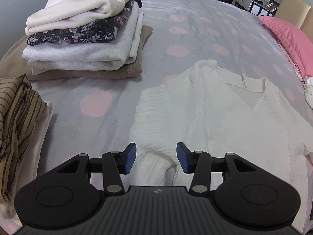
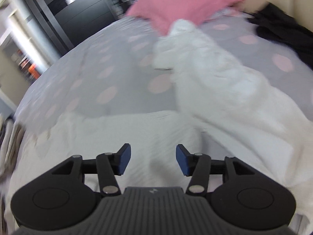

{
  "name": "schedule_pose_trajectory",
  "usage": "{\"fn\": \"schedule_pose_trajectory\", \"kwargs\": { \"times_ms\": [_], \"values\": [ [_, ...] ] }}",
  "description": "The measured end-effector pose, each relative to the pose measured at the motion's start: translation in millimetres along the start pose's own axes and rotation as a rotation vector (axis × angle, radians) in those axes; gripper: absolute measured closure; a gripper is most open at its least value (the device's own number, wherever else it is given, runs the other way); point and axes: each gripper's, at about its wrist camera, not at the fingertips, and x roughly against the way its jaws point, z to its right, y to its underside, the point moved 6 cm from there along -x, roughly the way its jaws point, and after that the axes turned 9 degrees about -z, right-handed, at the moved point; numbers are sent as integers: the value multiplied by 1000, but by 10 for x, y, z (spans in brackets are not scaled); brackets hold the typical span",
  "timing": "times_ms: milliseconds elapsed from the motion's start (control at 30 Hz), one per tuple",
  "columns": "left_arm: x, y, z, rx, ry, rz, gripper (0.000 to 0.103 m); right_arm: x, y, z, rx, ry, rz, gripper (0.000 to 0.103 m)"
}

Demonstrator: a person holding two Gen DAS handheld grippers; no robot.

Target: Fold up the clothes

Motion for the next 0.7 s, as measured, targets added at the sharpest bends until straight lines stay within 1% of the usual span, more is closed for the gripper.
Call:
{"fn": "schedule_pose_trajectory", "kwargs": {
  "times_ms": [67, 133, 200, 233, 267, 333, 367, 433, 467, 500, 533, 567, 600, 700],
  "values": [
    [-9, -5, -6, 4, -5, -2, 60, -27, -32, 231, -103, 53, 8, 52],
    [-16, -15, -15, 12, -6, -4, 60, -116, 22, 441, -195, 75, -31, 52],
    [-17, -26, -18, 22, -5, -4, 60, -233, 97, 565, -254, 60, -83, 51],
    [-13, -36, -12, 25, -2, -3, 60, -302, 130, 593, -281, 42, -110, 47],
    [-6, -47, -5, 27, 2, 0, 60, -370, 162, 615, -307, 26, -136, 45],
    [13, -72, 18, 24, 9, 8, 60, -494, 203, 608, -336, 6, -172, 44],
    [18, -83, 29, 23, 10, 11, 60, -535, 206, 571, -323, 19, -172, 44],
    [29, -101, 44, 28, 18, 12, 60, -615, 208, 495, -296, 44, -171, 40],
    [36, -114, 51, 31, 23, 15, 60, -641, 190, 442, -277, 52, -171, 40],
    [47, -125, 55, 32, 27, 19, 60, -666, 173, 389, -259, 60, -171, 44],
    [60, -131, 56, 32, 27, 24, 60, -690, 154, 336, -242, 66, -172, 67],
    [73, -136, 56, 33, 26, 29, 60, -700, 130, 291, -231, 60, -175, 83],
    [81, -134, 53, 34, 26, 31, 60, -700, 111, 256, -224, 63, -179, 90],
    [91, -119, 26, 37, 23, 30, 60, -605, 52, 205, -196, 102, -147, 91]
  ]
}}
